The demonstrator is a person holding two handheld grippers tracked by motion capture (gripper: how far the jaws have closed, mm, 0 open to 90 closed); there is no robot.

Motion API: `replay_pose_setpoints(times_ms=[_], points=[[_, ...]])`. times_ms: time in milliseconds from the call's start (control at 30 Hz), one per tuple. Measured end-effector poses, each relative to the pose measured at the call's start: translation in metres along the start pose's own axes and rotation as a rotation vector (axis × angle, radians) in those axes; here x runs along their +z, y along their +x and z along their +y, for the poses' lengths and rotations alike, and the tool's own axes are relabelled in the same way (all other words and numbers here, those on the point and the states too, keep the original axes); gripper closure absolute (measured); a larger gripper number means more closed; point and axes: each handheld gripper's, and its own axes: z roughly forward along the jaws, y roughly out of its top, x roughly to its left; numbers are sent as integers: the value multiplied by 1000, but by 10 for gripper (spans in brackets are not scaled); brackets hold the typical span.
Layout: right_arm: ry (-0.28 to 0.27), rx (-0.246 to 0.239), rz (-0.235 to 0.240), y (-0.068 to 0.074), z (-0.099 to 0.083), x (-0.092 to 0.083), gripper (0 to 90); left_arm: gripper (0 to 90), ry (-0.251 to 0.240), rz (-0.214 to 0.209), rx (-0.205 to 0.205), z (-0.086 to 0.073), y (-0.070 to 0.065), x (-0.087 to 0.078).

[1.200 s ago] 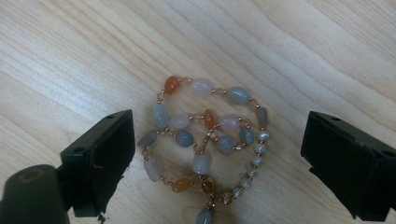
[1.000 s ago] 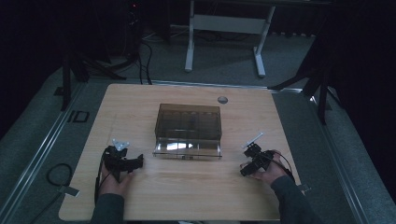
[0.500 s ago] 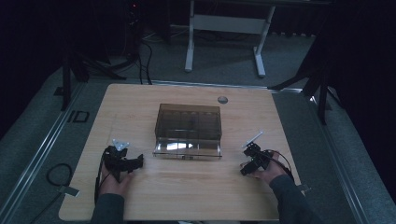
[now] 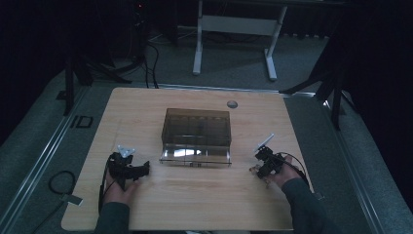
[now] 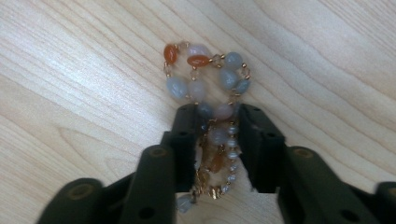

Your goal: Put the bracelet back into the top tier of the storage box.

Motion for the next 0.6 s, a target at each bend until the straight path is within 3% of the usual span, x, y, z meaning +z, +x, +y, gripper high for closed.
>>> replay_pose_setpoints(times_ms=[133, 267, 400, 500, 600], points=[[18, -24, -7, 2, 4, 0, 782, 56, 0, 0, 0, 0, 0, 0], [37, -37, -9, 3, 6, 0, 791, 56, 0, 0, 0, 0, 0, 0], [23, -21, 10, 0, 5, 0, 815, 56, 0, -1, 0, 0, 0, 0], [-4, 3, 50, -5, 2, -3, 834, 56, 0, -1, 0, 0, 0, 0], [-8, 12, 51, -8, 0, -5, 835, 56, 0, 0, 0, 0, 0, 0]])
